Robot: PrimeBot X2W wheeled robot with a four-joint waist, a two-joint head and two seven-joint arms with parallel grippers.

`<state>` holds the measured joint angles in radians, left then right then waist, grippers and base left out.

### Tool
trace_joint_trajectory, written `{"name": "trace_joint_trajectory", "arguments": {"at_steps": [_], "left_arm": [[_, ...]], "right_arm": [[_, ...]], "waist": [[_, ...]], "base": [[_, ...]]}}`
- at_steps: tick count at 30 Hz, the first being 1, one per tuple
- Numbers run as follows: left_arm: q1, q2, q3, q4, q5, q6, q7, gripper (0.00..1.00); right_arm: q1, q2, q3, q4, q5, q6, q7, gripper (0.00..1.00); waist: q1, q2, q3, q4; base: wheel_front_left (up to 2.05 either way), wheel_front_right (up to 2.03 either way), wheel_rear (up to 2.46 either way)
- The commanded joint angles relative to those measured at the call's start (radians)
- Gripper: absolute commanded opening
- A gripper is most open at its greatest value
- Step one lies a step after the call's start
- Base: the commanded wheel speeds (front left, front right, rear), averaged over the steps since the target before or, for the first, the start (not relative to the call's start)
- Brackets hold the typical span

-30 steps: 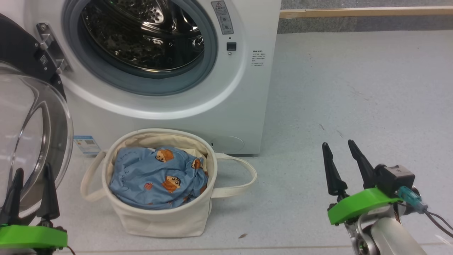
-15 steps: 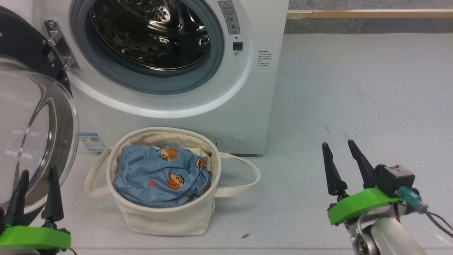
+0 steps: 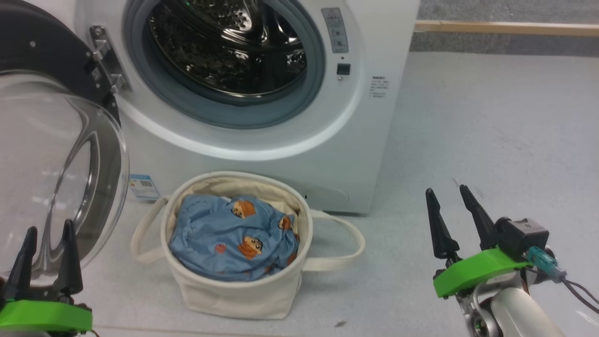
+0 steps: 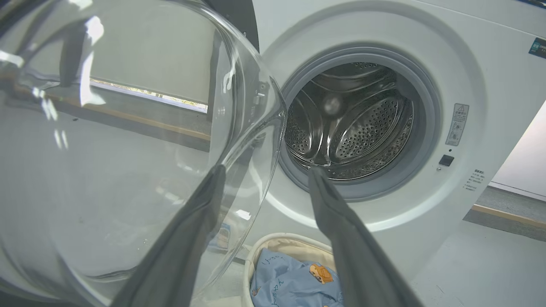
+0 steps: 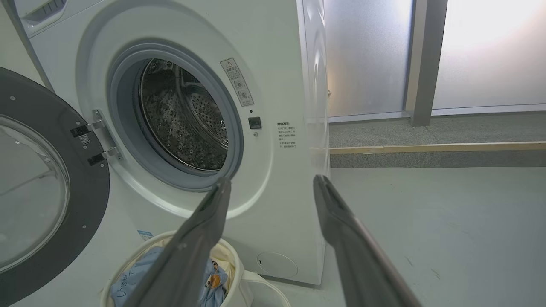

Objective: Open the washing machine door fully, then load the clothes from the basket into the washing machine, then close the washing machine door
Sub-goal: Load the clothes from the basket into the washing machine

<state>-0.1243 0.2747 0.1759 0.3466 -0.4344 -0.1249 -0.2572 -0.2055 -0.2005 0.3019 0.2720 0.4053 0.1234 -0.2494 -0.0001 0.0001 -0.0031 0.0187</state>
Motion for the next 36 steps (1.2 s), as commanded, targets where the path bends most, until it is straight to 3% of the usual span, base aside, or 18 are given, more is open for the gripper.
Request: {"name": "trace_joint_trajectory", "arguments": {"at_steps": [1,18,36], "left_arm": [[-0.032,0.038,0.031,-0.030,0.000,-0.006,-0.005,1.00],[-0.036,0.042,0.007,-0.023,-0.011,-0.006,-0.005,1.00],[-0.052,0.027,-0.040,-0.022,-0.006,-0.006,-0.005,1.00]], "right_arm": [[-0.032,-0.010,0.009,-0.035,-0.006,0.007,-0.012,1.00],[-0.029,-0.005,0.006,-0.038,-0.009,0.007,-0.012,1.00],[-0.030,0.005,0.013,-0.034,-0.006,0.007,-0.012,1.00]], "waist": [[0.0001,-0.0001,0.000,0.000],[0.0001,-0.0001,0.007,0.001],[0.0001,-0.0001,0.015,0.006]], "base": [[1.32,-1.45,0.13],[1.95,-1.53,-0.42],[0.22,-0.22,0.00]]}}
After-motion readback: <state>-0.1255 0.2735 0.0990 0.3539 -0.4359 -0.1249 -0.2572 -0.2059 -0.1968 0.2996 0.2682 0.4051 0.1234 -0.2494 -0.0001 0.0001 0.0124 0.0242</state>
